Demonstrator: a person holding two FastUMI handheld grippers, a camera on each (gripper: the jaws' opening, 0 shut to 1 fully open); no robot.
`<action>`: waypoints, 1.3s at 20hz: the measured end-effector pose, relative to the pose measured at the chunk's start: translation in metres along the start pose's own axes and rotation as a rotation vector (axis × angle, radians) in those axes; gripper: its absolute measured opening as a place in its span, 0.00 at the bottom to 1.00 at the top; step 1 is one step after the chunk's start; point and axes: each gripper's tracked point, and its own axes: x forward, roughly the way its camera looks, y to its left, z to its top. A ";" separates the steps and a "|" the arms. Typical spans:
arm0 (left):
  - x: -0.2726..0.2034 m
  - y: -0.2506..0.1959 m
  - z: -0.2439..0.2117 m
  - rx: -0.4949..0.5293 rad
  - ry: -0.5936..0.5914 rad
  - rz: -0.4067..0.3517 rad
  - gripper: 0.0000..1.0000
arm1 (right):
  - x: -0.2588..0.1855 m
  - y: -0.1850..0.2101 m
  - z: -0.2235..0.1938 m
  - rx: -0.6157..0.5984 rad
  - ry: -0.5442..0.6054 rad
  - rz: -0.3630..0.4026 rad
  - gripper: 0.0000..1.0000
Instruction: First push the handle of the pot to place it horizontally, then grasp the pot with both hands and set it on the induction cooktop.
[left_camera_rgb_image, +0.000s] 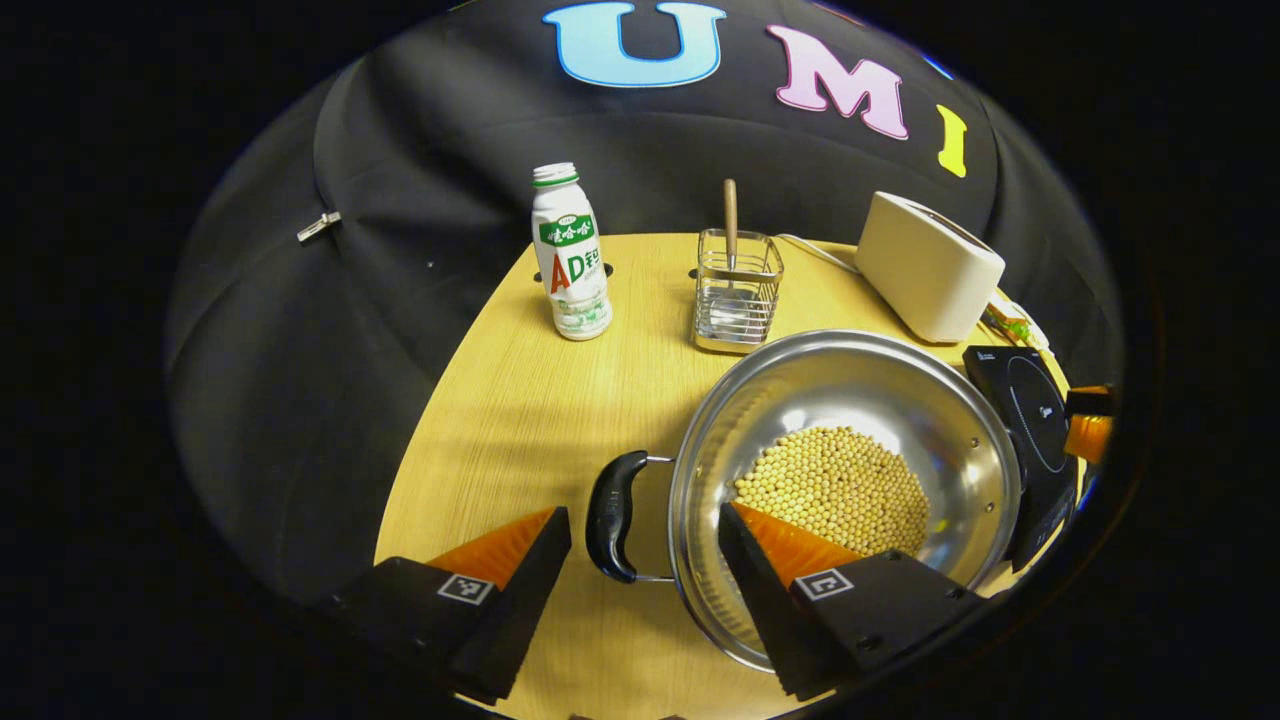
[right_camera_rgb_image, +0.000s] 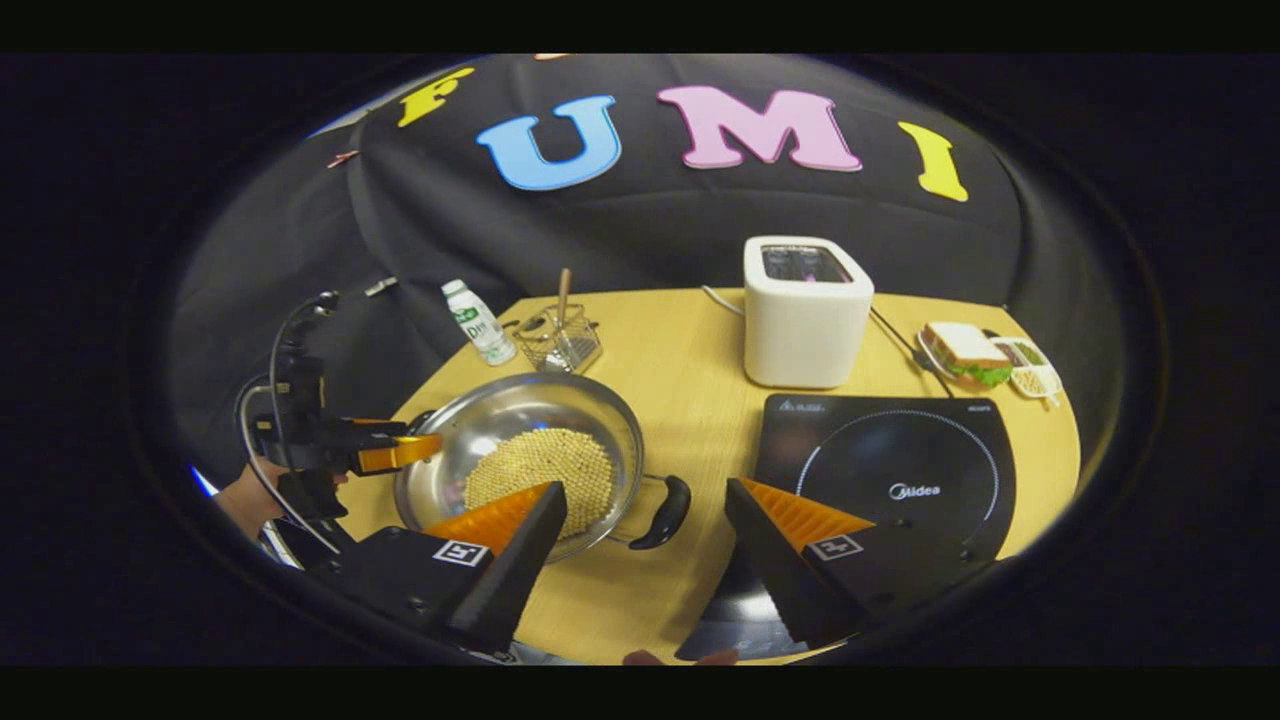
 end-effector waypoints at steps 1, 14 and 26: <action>0.005 0.000 0.000 -0.001 0.007 -0.005 0.93 | 0.008 -0.001 -0.007 0.008 0.032 -0.015 0.99; 0.027 -0.005 0.003 0.018 0.014 -0.033 0.74 | 0.068 -0.005 -0.048 0.080 0.172 -0.110 0.79; 0.025 -0.004 -0.001 -0.007 0.010 -0.024 0.67 | 0.080 -0.011 -0.044 0.156 0.188 -0.182 0.61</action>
